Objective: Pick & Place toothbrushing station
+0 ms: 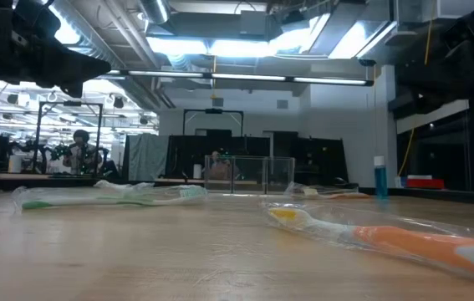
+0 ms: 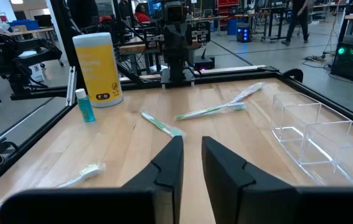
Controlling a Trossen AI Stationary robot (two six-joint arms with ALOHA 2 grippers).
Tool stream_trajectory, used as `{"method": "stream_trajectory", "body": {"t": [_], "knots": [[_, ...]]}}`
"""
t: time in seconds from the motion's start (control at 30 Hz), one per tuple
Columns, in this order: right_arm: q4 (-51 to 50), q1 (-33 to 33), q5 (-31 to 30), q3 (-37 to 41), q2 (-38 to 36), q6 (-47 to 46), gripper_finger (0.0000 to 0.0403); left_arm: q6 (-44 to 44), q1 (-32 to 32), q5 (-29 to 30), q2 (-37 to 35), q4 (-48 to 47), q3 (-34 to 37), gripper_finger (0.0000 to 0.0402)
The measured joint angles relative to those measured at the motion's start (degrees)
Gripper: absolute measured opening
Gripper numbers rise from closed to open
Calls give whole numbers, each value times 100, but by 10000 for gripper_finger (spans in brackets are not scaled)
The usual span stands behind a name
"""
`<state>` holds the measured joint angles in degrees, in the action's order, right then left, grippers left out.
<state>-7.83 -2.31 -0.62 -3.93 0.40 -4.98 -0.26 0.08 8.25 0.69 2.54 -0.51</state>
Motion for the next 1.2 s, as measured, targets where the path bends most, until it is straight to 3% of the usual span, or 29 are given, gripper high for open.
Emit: {"method": "stream_trajectory", "body": {"t": [0.2, 0.33, 0.57, 0.7, 1.0, 1.2], "knots": [[323, 0, -231, 3, 7, -15, 62, -1, 1, 0, 0, 0, 1, 6], [842, 0, -1028, 7, 46, -748, 62, 0, 1, 0, 0, 0, 1, 6], [2282, 2, -3053, -4, 42, -2342, 62, 1, 0, 0, 0, 1, 1, 6], [2282, 2, -3882, -4, 44, -3505, 62, 1, 1, 0, 0, 1, 0, 6], [2031, -1, -2777, -2, 44, -4125, 62, 1, 1, 0, 0, 1, 1, 6], [2307, 0, -2980, 1, 87, -5006, 62, 84, 1, 322, 2, 404, 0, 6]]}}
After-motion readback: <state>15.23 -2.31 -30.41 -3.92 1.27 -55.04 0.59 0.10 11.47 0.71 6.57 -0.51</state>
